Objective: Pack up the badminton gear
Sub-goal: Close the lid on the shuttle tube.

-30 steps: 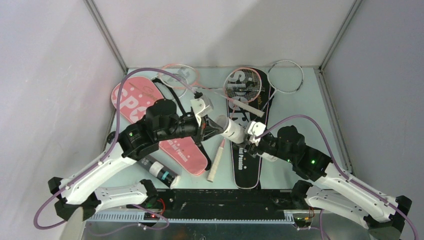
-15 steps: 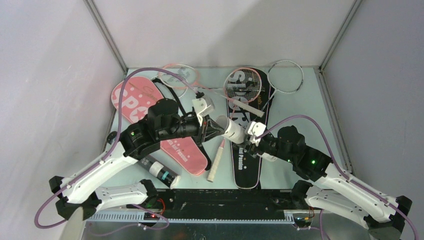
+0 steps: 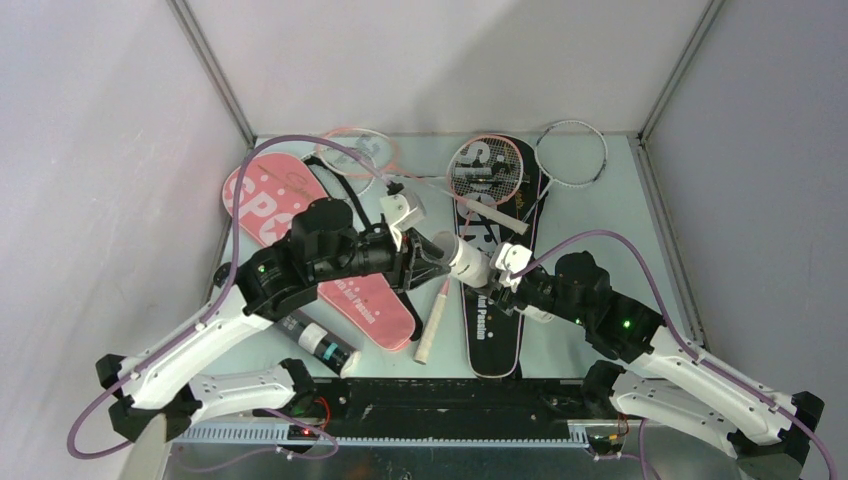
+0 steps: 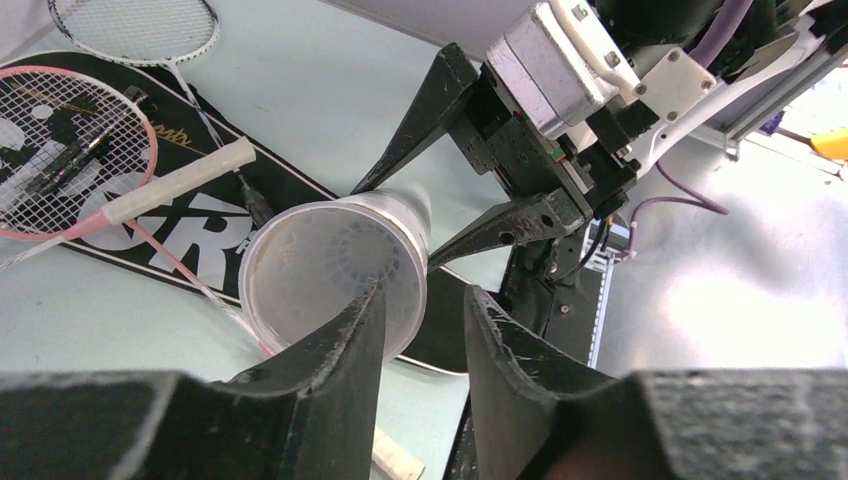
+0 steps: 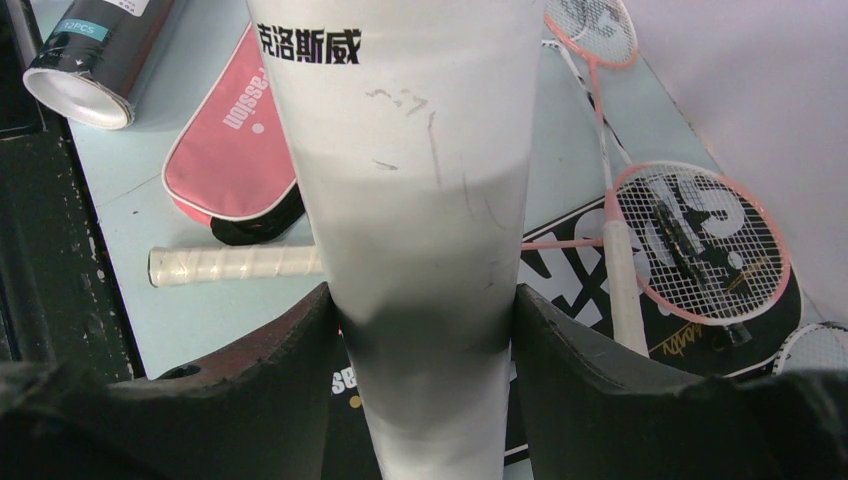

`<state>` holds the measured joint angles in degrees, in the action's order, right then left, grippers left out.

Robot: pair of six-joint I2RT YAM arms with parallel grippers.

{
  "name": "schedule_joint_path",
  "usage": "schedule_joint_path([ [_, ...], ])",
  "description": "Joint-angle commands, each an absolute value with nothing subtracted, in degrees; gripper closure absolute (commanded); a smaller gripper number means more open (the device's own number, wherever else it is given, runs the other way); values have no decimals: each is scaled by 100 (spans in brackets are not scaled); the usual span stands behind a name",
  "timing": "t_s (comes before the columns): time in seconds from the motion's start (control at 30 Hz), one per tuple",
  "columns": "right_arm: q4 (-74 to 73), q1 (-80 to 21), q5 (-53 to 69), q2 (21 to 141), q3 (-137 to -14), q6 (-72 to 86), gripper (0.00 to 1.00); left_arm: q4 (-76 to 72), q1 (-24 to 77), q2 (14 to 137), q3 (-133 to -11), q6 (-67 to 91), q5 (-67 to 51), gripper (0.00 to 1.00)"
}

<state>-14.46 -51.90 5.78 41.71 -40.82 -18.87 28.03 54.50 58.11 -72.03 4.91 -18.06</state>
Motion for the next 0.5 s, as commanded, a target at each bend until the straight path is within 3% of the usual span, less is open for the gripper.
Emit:
schedule_joint_path([
  [0.0,-1140,-5207,563,4085,-4333,-1980,49,2682,5409,5588,-7374,801,-1616,57],
  [0.47,-1132,-5205,611,4017,-4333,-1976,49,2771,5145,5608,-7643,1313,-1146,57],
])
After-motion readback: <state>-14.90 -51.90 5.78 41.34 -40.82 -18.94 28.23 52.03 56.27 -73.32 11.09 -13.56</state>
